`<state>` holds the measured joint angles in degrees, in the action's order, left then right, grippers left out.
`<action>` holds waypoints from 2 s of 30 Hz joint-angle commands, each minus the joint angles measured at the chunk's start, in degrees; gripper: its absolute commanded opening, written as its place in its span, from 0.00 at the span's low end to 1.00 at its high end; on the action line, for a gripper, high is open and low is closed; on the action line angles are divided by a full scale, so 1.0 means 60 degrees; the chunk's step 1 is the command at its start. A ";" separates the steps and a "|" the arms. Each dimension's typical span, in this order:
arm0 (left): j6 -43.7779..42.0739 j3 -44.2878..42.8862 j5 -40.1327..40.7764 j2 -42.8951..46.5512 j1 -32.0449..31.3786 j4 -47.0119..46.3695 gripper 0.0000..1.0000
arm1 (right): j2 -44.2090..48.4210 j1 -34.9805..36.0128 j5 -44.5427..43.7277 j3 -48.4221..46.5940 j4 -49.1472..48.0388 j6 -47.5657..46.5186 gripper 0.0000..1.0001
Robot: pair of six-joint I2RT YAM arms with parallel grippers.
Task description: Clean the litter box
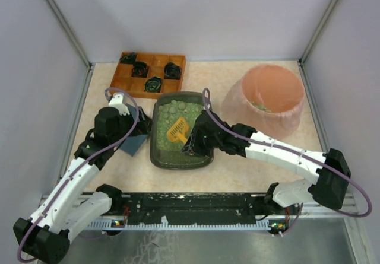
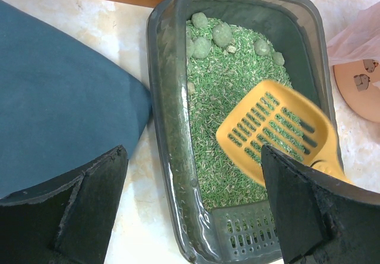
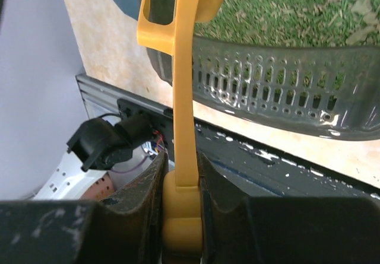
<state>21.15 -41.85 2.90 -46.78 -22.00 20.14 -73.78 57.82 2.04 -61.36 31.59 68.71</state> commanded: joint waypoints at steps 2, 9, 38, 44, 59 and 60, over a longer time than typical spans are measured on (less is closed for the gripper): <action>0.0036 0.0009 -0.0088 0.0043 0.0060 -0.0178 0.98 | -0.0497 -0.0189 0.1093 0.0494 -0.1046 0.0320 0.00; 0.0035 0.0005 -0.0051 0.0028 0.0074 -0.0164 0.98 | -0.1041 -0.0313 0.1414 0.0884 -0.1600 0.0384 0.10; 0.0037 0.0013 -0.0046 0.0033 0.0103 -0.0164 0.98 | 0.0608 -0.0345 0.0198 0.1274 0.0909 -0.0197 0.47; 0.0056 -0.0012 0.0025 0.0060 0.0106 -0.0149 0.98 | 0.1361 -0.0499 -0.1012 0.0621 0.2383 -0.0833 0.50; -0.0087 0.0244 -0.0263 0.0604 0.0141 -0.0605 1.00 | 0.3186 -0.0525 -0.4299 -0.0479 0.1418 -0.6210 0.72; -0.0072 0.0299 -0.0314 0.0662 0.0142 -0.0713 1.00 | 0.3493 -0.0526 -0.4565 -0.0101 0.1006 -0.6530 0.74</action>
<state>21.06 -41.08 2.52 -44.71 -21.47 19.27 -59.13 54.94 -15.94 -63.72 46.19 41.28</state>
